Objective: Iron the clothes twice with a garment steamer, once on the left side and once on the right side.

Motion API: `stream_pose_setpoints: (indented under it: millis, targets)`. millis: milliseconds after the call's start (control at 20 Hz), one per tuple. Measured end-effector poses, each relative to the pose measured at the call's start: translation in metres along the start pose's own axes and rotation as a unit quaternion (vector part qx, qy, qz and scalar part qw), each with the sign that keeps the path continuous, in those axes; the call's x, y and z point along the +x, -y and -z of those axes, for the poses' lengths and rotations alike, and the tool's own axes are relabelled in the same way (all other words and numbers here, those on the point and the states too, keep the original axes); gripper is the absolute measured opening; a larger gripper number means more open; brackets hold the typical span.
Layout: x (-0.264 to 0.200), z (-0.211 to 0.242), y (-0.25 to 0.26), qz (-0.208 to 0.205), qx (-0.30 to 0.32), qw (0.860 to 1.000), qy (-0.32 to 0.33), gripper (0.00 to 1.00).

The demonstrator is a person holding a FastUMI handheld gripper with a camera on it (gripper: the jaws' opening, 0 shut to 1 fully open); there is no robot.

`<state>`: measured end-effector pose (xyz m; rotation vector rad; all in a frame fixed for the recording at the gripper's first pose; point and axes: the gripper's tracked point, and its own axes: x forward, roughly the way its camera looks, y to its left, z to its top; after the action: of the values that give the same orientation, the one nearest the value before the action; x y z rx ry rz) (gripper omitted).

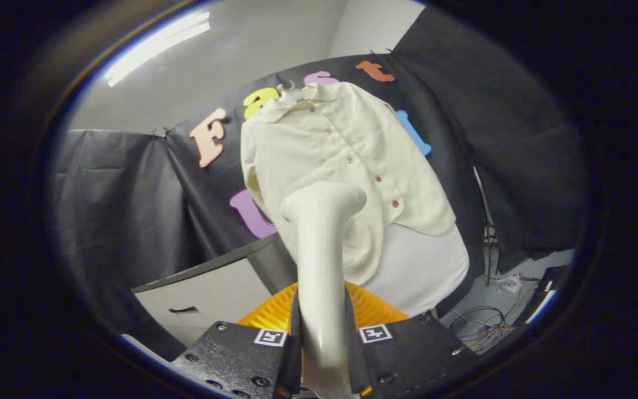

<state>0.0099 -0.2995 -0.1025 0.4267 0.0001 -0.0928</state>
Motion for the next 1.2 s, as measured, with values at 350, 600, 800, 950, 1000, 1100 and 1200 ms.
stream_pose_setpoints:
  millis: [350, 600, 800, 950, 1000, 1100, 1200]
  targets:
    - [-0.036, -0.009, -0.118, -0.045, -0.044, 0.998, 0.012, 0.33]
    - [-0.045, -0.005, -0.182, -0.084, -0.065, 0.994, 0.013, 0.33]
    - [-0.037, 0.0, -0.199, -0.086, -0.059, 0.994, 0.013, 0.33]
    - [-0.04, 0.017, -0.209, -0.082, -0.084, 0.993, -0.007, 0.33]
    - [-0.046, 0.02, -0.214, -0.084, -0.091, 0.992, -0.009, 0.33]
    - [-0.061, 0.023, -0.233, -0.098, -0.097, 0.99, -0.012, 0.33]
    - [-0.08, 0.014, -0.254, -0.111, -0.117, 0.987, -0.001, 0.33]
